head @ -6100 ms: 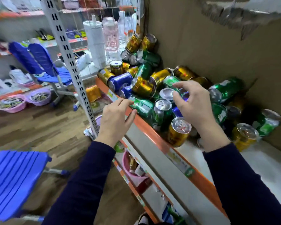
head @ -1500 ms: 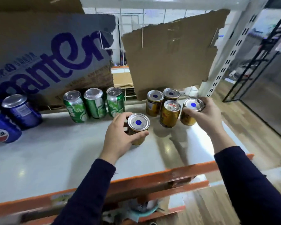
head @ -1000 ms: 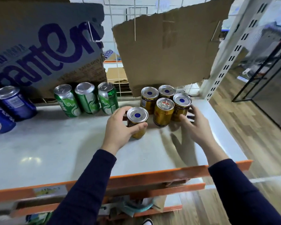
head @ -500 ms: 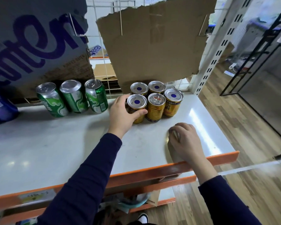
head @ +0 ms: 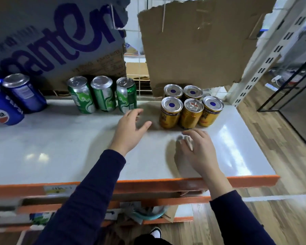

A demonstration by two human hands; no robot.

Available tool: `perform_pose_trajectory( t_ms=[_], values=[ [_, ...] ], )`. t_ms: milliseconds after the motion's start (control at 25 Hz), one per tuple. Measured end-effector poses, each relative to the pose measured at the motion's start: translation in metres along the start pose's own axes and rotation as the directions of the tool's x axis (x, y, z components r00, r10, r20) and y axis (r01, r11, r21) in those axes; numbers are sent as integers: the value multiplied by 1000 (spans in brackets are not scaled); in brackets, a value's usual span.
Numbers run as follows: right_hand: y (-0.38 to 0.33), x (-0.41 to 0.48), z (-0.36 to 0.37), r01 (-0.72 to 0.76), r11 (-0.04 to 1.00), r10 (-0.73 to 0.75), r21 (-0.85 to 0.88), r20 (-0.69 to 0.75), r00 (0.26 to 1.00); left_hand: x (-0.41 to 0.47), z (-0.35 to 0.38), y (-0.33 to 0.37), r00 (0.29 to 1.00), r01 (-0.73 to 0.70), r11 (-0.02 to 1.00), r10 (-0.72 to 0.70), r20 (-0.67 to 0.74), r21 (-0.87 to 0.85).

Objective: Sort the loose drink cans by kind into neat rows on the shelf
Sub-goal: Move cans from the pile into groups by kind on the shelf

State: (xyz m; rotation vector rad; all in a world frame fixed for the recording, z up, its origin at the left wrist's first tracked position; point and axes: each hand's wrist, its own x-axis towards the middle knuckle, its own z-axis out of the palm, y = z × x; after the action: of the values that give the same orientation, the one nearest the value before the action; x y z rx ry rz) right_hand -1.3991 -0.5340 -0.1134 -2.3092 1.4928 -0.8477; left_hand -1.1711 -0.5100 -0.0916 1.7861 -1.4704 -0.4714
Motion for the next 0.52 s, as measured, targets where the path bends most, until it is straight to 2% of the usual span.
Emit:
perform_pose_trajectory(
  t_ms=[80, 240, 360, 520],
  values=[
    [-28, 9, 18, 102, 994, -103, 48, 18, 995, -23, -29, -24, 998, 19, 995, -13, -67, 93],
    [-111, 25, 62, 268, 953, -281, 143, 79, 957, -74, -103, -74, 965, 174, 952, -113, -238, 251],
    [-179, 27, 99, 351, 914, -381, 203, 139, 914, -118, -161, -108, 920, 289, 894, -161, -357, 343],
    [-288, 5, 154, 466, 839, -523, 282, 175, 834, -198, -249, -160, 819, 464, 808, -234, -525, 364]
  ],
)
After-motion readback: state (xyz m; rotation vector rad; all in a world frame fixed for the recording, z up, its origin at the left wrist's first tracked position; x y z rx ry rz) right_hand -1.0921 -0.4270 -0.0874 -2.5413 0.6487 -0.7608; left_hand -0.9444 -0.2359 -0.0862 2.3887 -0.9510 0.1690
